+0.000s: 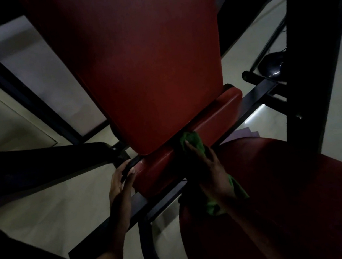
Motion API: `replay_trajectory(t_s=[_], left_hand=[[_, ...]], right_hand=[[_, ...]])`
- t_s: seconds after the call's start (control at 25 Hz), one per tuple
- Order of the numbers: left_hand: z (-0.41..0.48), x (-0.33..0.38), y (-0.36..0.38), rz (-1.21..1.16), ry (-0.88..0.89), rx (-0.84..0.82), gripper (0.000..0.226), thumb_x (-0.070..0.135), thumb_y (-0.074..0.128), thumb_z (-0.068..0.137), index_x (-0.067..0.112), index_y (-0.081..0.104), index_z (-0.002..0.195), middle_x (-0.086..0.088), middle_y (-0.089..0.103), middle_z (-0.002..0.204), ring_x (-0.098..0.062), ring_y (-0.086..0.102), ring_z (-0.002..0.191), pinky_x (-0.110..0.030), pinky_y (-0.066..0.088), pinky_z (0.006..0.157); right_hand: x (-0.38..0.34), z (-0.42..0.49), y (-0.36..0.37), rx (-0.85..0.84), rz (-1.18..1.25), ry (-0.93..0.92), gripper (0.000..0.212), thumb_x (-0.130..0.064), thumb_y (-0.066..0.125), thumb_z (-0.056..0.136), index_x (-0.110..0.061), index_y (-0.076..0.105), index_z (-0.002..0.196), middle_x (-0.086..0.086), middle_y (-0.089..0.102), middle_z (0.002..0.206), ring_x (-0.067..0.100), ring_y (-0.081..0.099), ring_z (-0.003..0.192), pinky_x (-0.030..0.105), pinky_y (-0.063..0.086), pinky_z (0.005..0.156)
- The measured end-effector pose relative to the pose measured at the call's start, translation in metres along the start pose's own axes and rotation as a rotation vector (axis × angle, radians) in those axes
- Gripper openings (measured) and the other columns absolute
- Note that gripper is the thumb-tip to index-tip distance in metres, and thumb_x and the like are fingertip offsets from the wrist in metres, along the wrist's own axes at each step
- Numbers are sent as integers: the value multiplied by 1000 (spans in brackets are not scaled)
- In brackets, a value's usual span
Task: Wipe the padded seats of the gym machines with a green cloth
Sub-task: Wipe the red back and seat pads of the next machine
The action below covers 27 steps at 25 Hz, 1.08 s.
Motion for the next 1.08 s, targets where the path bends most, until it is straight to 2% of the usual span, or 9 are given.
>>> replay_trajectory(t_s=[0.16, 0.28, 0.36, 0.48, 0.56, 0.68, 0.8, 0.92, 1.08], left_hand=[[5, -5, 1, 9, 6, -12, 89, 86, 54, 55, 34, 52, 127, 2, 51, 137, -18, 45, 129, -53, 36, 108], [6, -9, 0, 7, 5, -26, 85, 85, 54, 58, 34, 53, 127, 4, 52, 136, -17, 47, 128, -51, 36, 108], [9, -11, -2, 16, 2, -24, 89, 86, 53, 57, 32, 52, 128, 3, 52, 135, -17, 47, 128, -50, 37, 108], [9, -9, -2, -3, -3, -36, 90, 84, 53, 59, 28, 51, 129, 2, 53, 135, -16, 49, 127, -45, 39, 107], [7, -7, -1, -37, -6, -30, 81, 76, 54, 64, 27, 52, 128, 0, 52, 136, -17, 48, 127, -40, 40, 105], [3, -4, -1, -64, -36, -15, 70, 72, 54, 65, 33, 53, 122, 2, 51, 135, -14, 48, 125, -36, 39, 102], [2, -1, -3, -136, -66, 17, 27, 44, 50, 91, 33, 51, 116, 4, 51, 127, -14, 46, 125, -32, 38, 101], [4, -4, -1, -146, -70, 14, 34, 25, 40, 99, 14, 50, 130, -3, 51, 134, -17, 46, 128, -35, 37, 109], [4, -6, -4, -167, -90, 53, 29, 24, 40, 99, 16, 51, 125, 0, 50, 134, -11, 46, 124, -37, 35, 111]], right_hand=[[67, 53, -69, 192, 14, 329, 53, -5, 56, 89, -7, 38, 139, 16, 41, 140, 27, 41, 129, 7, 30, 91], [102, 80, -65, 93, 187, 552, 58, -22, 54, 84, -21, 36, 139, 11, 42, 141, 31, 43, 128, 29, 36, 102], [102, 80, -63, 118, 166, 545, 58, -16, 49, 86, -23, 32, 141, 12, 38, 143, 32, 40, 130, 42, 37, 106], [73, 66, -62, 163, 140, 421, 53, -6, 42, 93, -13, 27, 144, 20, 31, 145, 33, 34, 131, 32, 32, 103], [49, 52, -44, 84, 143, 330, 57, 1, 40, 95, -21, 21, 143, 18, 21, 151, 33, 28, 134, 36, 29, 109], [26, 20, -1, 0, 204, 330, 58, -6, 45, 94, -32, 20, 140, 12, 18, 151, 21, 28, 132, 30, 29, 106], [-2, -5, 26, 41, 315, 295, 58, -7, 48, 93, -36, 23, 136, 12, 21, 148, 17, 31, 131, 29, 32, 107], [-15, -19, 40, 90, 361, 285, 55, -15, 47, 92, -40, 25, 136, 10, 22, 148, 22, 33, 134, 34, 33, 110], [-37, -45, 72, 86, 380, 291, 58, -22, 49, 90, -47, 29, 139, 6, 26, 145, 27, 37, 133, 42, 41, 105]])
Point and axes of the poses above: each hand's wrist, its own z-axis towards the middle knuckle, its own y-axis out of the palm, x = y × z, the point moved 9 cm from there along z, towards the middle knuckle
